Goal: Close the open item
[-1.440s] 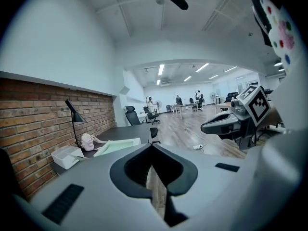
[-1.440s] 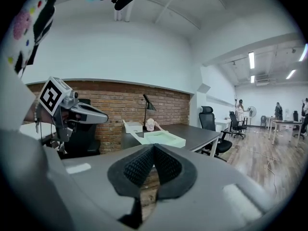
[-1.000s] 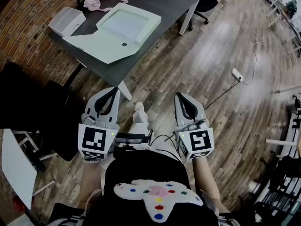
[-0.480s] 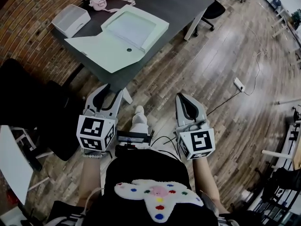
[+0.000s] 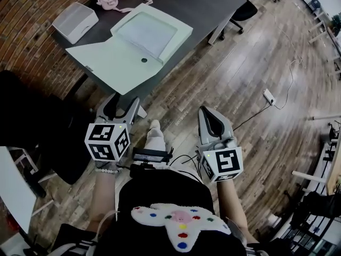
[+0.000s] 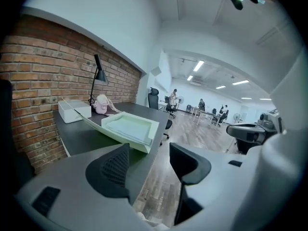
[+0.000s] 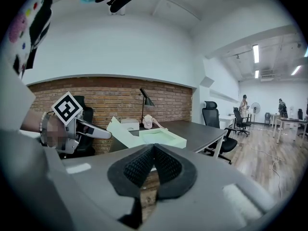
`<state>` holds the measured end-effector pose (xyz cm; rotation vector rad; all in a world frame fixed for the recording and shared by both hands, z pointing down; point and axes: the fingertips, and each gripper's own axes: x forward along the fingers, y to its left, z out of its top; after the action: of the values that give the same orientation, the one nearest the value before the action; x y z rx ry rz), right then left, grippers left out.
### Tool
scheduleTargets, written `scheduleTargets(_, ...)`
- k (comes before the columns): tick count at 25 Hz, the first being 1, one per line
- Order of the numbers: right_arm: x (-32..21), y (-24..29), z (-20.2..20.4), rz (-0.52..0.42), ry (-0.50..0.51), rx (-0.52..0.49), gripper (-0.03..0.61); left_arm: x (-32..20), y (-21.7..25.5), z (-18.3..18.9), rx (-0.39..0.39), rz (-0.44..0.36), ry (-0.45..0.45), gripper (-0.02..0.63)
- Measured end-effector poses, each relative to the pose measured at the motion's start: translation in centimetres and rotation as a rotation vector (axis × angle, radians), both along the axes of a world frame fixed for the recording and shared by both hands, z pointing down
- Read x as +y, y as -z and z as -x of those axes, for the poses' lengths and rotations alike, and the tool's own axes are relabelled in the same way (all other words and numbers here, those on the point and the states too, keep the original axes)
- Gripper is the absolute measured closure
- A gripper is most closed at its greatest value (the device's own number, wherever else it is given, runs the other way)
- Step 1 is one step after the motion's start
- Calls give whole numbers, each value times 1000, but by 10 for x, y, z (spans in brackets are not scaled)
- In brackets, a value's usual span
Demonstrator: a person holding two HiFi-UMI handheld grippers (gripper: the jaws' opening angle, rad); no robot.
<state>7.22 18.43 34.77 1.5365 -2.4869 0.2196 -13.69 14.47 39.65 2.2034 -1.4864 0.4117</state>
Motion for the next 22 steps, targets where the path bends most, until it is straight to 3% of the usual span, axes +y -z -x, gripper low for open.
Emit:
scheduleTargets(5,-18,-7,-3,19,-7,10,570,-22,-4,0,-4,13,21,371)
scheduleTargets(11,-39,-10,0,25,-4,11,569,-46,10,2,-25,-39,70,373)
scheduleTargets(13,-47,-10,1,24,-5,13,571,-54,15,2,-12,-42,77,436)
scheduleTargets(17,-63,-4,3,22,-11,18,570,-68,29,-9,24,-49,41,473)
scheduleTargets(22,-84,-1,4,24,-24,24,569,-86,41,-26,-46,-92,-55,512)
